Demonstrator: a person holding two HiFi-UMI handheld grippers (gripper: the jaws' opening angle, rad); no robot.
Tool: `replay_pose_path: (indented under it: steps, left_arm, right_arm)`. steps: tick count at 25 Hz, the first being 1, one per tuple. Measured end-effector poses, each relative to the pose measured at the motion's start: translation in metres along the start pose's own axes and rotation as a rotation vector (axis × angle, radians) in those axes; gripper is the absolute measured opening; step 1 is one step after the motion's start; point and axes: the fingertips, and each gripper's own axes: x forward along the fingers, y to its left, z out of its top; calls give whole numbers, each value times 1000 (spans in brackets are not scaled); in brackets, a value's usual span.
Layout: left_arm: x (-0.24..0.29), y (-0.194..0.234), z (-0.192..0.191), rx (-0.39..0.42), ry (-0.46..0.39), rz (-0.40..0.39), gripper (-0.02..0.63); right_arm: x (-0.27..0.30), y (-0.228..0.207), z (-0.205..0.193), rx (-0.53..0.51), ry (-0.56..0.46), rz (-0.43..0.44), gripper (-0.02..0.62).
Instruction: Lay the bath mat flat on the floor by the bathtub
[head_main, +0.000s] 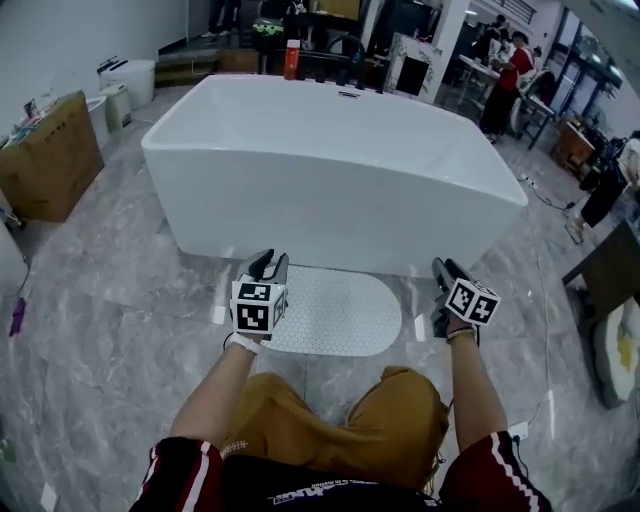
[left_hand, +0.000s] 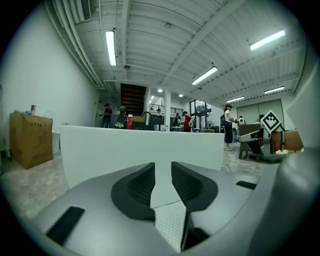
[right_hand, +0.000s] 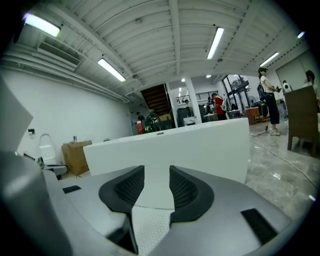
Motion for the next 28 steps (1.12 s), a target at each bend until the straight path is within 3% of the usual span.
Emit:
replay_pose_path:
  steps: [5,10,13,17,22,28]
  left_arm:
    - [-15,-31,36,-26,-20,-116,115]
    - [-29,-39,73,-42,-106,-120,115]
    - [-31,-43,82,-61,-126,-107,115]
    - [-34,-45,84,-35,-128,-81,114]
    - [-26,-38,86,-40,-137,-29,114]
    - [13,-41,90,-76,-114,-22,112]
  right_arm:
    - [-16,61,48,146,-60,127,178]
    - [-18,103,73,34,-114,99,179]
    - [-11,100,48,40,-107,51,178]
    - [0,102,-1,-13,-12,71,176]
    - [6,107,-6,-134,1,81,176]
    - [10,98,-14,-123,31,101,176]
